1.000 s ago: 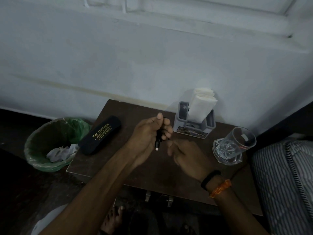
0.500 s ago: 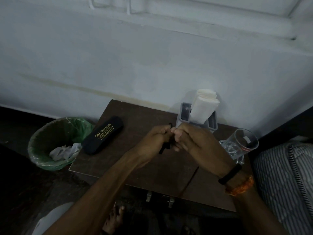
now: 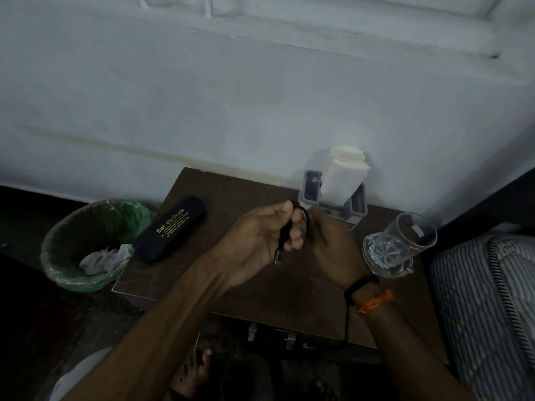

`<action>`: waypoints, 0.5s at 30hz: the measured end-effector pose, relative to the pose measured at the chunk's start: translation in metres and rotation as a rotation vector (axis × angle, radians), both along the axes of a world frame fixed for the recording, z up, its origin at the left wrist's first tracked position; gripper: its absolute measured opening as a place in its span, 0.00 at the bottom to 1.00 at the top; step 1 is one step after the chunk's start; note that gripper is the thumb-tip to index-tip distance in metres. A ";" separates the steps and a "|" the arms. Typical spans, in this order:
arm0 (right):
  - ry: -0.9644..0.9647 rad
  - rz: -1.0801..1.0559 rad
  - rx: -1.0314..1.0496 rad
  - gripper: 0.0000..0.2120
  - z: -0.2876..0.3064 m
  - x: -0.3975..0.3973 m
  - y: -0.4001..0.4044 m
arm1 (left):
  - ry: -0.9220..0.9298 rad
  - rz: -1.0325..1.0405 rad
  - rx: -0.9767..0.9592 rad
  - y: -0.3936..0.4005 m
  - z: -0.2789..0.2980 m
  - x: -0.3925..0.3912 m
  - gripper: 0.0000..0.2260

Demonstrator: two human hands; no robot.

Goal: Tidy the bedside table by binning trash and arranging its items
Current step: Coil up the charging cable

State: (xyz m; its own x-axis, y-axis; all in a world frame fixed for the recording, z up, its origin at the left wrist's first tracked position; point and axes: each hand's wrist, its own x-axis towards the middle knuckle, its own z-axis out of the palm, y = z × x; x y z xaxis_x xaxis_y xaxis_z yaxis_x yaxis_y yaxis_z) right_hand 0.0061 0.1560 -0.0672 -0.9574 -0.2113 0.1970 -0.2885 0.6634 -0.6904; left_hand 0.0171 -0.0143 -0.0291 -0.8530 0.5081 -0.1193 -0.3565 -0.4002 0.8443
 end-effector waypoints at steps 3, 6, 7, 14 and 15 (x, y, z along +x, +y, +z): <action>-0.064 0.038 0.165 0.10 -0.003 0.014 -0.005 | -0.030 0.096 0.024 -0.003 -0.003 -0.005 0.11; -0.144 0.119 0.291 0.14 0.003 0.030 -0.014 | -0.010 0.180 -0.053 -0.002 -0.009 -0.010 0.09; -0.163 0.144 0.307 0.14 0.005 0.033 -0.017 | 0.018 0.202 -0.104 -0.001 -0.012 -0.011 0.09; -0.012 0.269 0.182 0.13 0.038 0.033 -0.016 | 0.264 0.216 -0.541 0.001 -0.031 -0.014 0.10; 0.005 0.269 0.136 0.13 0.042 0.029 -0.012 | 0.279 0.186 -0.569 0.000 -0.032 -0.014 0.11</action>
